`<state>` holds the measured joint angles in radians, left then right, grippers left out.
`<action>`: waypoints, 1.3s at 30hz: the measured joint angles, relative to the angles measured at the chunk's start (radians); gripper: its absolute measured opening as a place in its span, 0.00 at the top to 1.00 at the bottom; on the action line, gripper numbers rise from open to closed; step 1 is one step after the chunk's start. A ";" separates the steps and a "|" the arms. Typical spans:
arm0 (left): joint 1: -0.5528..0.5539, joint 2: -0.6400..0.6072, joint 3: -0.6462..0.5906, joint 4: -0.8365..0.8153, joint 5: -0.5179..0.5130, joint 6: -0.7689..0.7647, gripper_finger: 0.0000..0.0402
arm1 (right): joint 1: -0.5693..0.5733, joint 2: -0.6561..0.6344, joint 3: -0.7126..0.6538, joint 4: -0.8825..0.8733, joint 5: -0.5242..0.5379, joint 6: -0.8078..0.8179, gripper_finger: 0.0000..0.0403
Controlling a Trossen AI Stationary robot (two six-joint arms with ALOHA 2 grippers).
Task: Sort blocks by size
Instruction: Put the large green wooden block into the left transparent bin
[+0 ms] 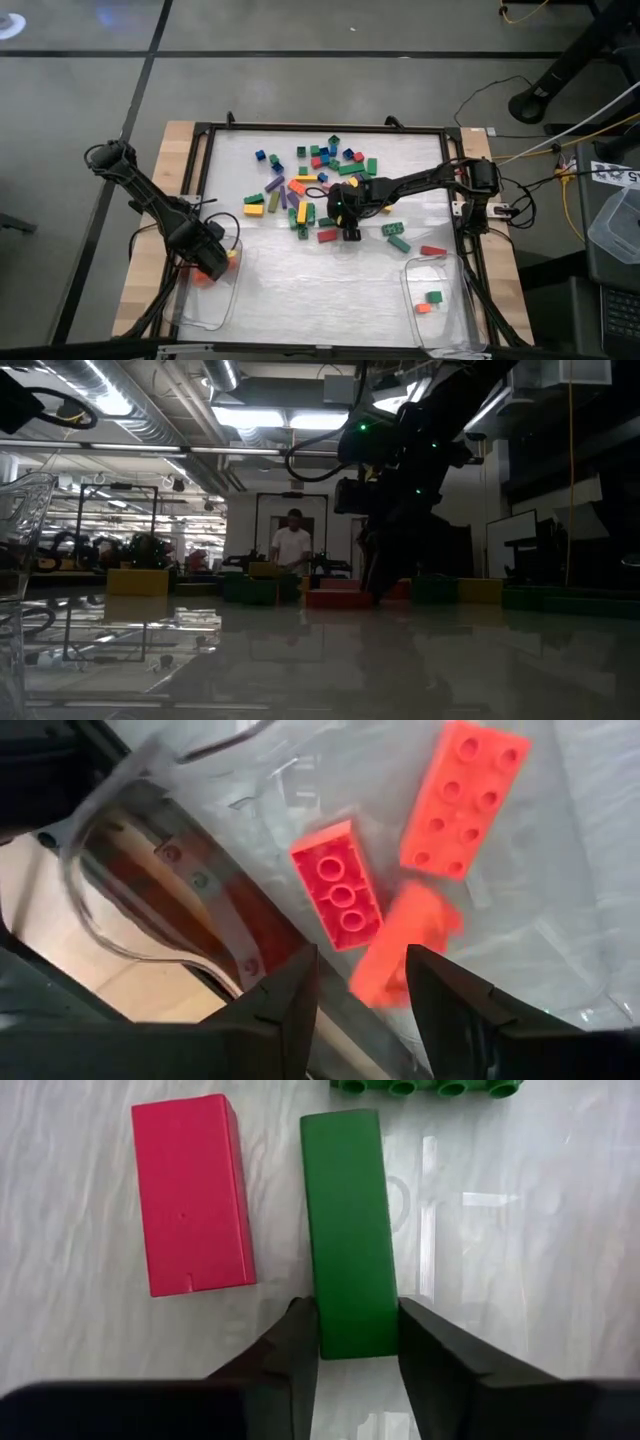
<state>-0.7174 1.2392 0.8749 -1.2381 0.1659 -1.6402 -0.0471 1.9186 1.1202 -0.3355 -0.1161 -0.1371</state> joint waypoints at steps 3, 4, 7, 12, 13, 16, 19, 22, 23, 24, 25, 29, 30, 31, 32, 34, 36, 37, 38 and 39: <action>0.000 -0.004 0.000 -0.003 0.016 0.000 0.65 | 0.000 0.000 0.000 0.000 -0.001 0.000 0.72; 0.000 -0.006 0.000 -0.001 0.017 -0.002 0.65 | 0.000 0.000 0.000 0.000 -0.001 0.000 0.72; 0.000 -0.016 0.007 0.001 0.014 0.003 0.65 | 0.000 -0.006 0.000 -0.002 -0.005 0.001 0.72; 0.000 -0.046 0.045 0.008 -0.026 0.016 0.65 | 0.001 -0.013 0.036 -0.059 -0.015 0.001 0.72; 0.000 -0.054 0.050 0.018 -0.043 0.016 0.65 | 0.002 -0.012 0.052 -0.083 -0.017 0.002 0.72; 0.000 -0.071 0.054 0.093 -0.119 0.024 0.65 | 0.003 -0.013 0.103 -0.120 -0.017 0.000 0.72; 0.000 -0.076 0.054 0.193 -0.233 0.063 0.65 | 0.002 -0.014 0.148 -0.172 -0.014 -0.001 0.72; 0.012 -0.076 0.054 0.292 -0.357 0.140 0.65 | 0.002 -0.014 0.206 -0.203 -0.009 -0.002 0.72; 0.018 -0.076 0.054 0.323 -0.405 0.174 0.65 | 0.002 -0.015 0.224 -0.211 -0.008 -0.002 0.72; 0.025 -0.076 0.054 0.350 -0.455 0.208 0.65 | 0.002 -0.015 0.240 -0.219 -0.008 -0.002 0.72; 0.031 -0.076 0.054 0.375 -0.510 0.249 0.65 | 0.002 -0.015 0.255 -0.219 -0.008 -0.002 0.72; 0.063 -0.074 0.054 0.457 -0.705 0.469 0.65 | 0.002 -0.016 0.315 -0.207 -0.008 0.001 0.72; 0.071 -0.074 0.054 0.471 -0.737 0.535 0.65 | 0.002 -0.016 0.326 -0.207 -0.008 0.001 0.72; 0.080 -0.074 0.054 0.486 -0.763 0.607 0.65 | 0.002 -0.016 0.338 -0.209 -0.008 0.001 0.72; 0.090 -0.074 0.054 0.501 -0.781 0.676 0.65 | 0.002 -0.016 0.350 -0.208 -0.008 0.002 0.72; 0.110 -0.074 0.050 0.537 -0.816 0.787 0.65 | 0.002 -0.017 0.373 -0.191 -0.008 0.027 0.72; 0.136 -0.074 0.048 0.571 -0.835 0.830 0.65 | 0.002 -0.018 0.387 -0.160 -0.008 0.054 0.72; 0.153 -0.074 0.047 0.586 -0.839 0.811 0.65 | 0.002 -0.018 0.388 -0.144 -0.007 0.058 0.72; 0.174 -0.074 0.047 0.600 -0.841 0.759 0.65 | 0.002 -0.018 0.388 -0.125 -0.001 0.057 0.72; 0.195 -0.074 0.047 0.611 -0.843 0.684 0.65 | 0.002 -0.018 0.388 -0.107 0.012 0.052 0.72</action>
<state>-0.5220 1.1652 0.9222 -0.6271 -0.6767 -0.9561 -0.0452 1.9011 1.5082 -0.4425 -0.1037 -0.0848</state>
